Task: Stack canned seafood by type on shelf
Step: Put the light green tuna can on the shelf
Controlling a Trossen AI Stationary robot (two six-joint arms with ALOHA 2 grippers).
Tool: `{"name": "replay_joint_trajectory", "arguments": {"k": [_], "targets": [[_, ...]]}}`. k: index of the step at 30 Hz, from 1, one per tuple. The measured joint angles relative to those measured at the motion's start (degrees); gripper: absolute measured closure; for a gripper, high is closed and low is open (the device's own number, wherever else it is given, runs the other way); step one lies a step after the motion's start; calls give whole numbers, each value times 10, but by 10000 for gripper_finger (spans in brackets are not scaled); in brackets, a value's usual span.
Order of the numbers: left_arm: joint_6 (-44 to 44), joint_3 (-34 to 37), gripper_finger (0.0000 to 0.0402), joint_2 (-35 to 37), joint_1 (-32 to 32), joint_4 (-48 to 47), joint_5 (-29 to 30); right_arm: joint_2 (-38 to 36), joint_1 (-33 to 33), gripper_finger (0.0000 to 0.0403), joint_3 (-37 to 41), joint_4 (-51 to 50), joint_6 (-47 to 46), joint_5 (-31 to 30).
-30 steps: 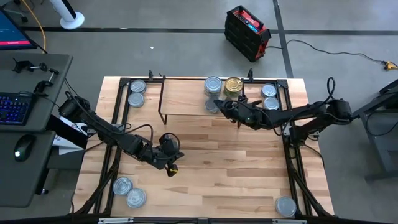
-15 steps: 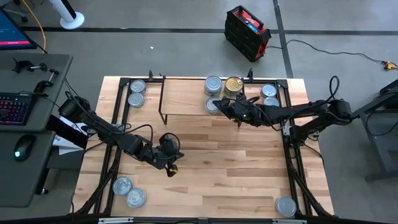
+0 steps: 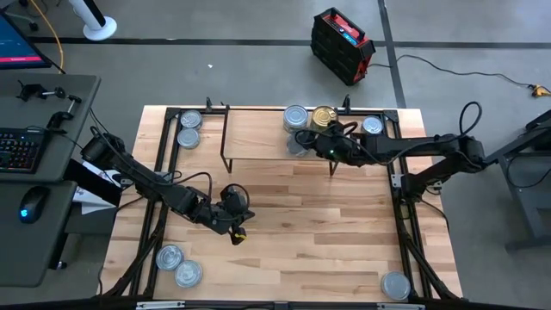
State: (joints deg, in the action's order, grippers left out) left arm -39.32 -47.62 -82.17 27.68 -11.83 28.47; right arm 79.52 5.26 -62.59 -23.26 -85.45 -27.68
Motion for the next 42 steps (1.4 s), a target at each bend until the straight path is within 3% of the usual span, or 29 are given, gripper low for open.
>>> {"name": "replay_joint_trajectory", "arguments": {"k": [5,13,17,22,27,33,37,42], "targets": [[0,0,401,0,0,-3,0,29,0,110,1,10,0,16],[-1,0,401,0,1,-5,0,17,7,110,1,-2,26,23],[0,0,401,0,1,-6,0,17,-25,110,1,50,72,75],[0,0,401,0,1,-7,0,17,-87,127,0,78,77,48],[-1,0,401,0,1,-7,0,18,-129,196,0,99,75,16],[0,0,401,0,-9,-6,0,70,-141,373,0,241,125,29],[0,0,401,0,-19,-6,0,137,-130,393,-48,241,144,60],[-7,0,401,0,-23,-5,0,202,-116,401,-161,85,195,61]]}}
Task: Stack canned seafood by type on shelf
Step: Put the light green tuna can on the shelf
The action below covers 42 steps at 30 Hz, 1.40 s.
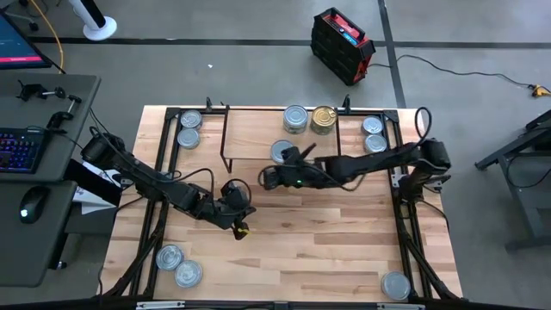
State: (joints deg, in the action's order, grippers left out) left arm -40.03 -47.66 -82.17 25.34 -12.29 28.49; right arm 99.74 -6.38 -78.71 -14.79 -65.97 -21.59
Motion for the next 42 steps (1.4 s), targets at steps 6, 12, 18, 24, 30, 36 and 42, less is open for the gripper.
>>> {"name": "replay_joint_trajectory", "arguments": {"k": [6,12,18,24,30,36,42], "targets": [[-13,0,401,0,6,0,0,54,15,402,-121,-173,51,-27],[-13,0,401,0,7,1,0,87,33,403,-154,-208,72,-13],[-14,0,401,0,7,0,0,89,43,403,-155,-292,65,-37],[-13,0,401,0,7,0,0,70,49,403,-155,-330,79,-59],[-13,0,401,0,7,0,0,67,65,403,-155,-347,95,-73],[-12,0,401,0,7,0,0,66,77,403,-155,-363,105,-69],[-13,0,401,0,9,1,0,40,73,403,-155,-341,99,-32]]}}
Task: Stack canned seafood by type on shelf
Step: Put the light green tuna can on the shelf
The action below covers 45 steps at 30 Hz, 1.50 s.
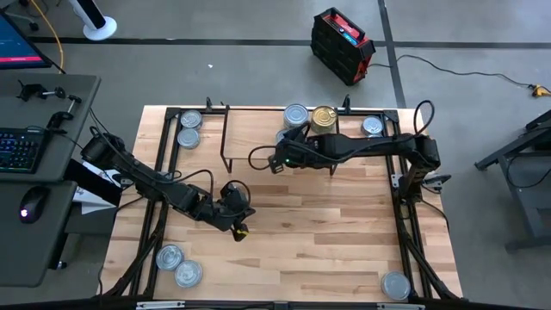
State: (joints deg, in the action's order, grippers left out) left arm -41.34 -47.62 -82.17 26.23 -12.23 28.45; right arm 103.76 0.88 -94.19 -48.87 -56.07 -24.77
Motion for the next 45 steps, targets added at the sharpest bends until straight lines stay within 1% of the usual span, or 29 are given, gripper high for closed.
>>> {"name": "replay_joint_trajectory", "arguments": {"k": [2,5,7,9,15,20,23,36,45], "targets": [[1,0,401,0,1,0,0,-12,-2,403,0,61,19,7],[3,0,401,0,1,-1,0,-19,17,403,-1,142,35,48],[5,0,401,0,1,-1,0,-13,37,403,-1,169,40,67],[5,0,401,0,1,-1,0,-5,54,403,0,182,46,70],[-3,0,401,0,1,0,0,9,81,403,0,179,57,68],[-11,0,401,0,1,0,0,15,89,403,0,157,61,69],[-13,0,401,0,1,0,0,20,89,403,0,135,62,70],[-34,0,401,0,1,0,0,33,89,403,0,130,67,63],[-42,0,401,0,1,0,0,32,82,403,-1,85,71,57]]}}
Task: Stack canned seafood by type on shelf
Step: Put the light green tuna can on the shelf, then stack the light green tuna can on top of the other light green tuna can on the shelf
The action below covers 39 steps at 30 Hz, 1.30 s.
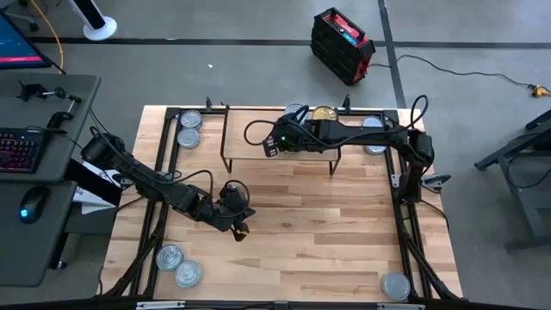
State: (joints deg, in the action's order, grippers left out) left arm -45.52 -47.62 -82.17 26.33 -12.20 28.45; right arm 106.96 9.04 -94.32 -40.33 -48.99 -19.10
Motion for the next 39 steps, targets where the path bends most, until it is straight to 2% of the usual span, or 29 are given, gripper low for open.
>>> {"name": "replay_joint_trajectory", "arguments": {"k": [13,21,28,32,35,39], "targets": [[1,0,401,0,0,0,0,-3,-3,403,0,-13,0,-5],[3,0,401,0,0,0,0,-30,-3,403,3,-7,0,-12],[3,0,401,0,0,-2,0,-92,-41,403,-16,-3,102,17],[3,0,401,0,2,-3,-7,-126,-75,403,-11,-74,135,38],[2,0,401,0,6,-3,-35,-147,-115,403,23,-170,103,49],[2,0,401,0,15,0,-58,-209,-188,403,159,-211,-23,77]]}}
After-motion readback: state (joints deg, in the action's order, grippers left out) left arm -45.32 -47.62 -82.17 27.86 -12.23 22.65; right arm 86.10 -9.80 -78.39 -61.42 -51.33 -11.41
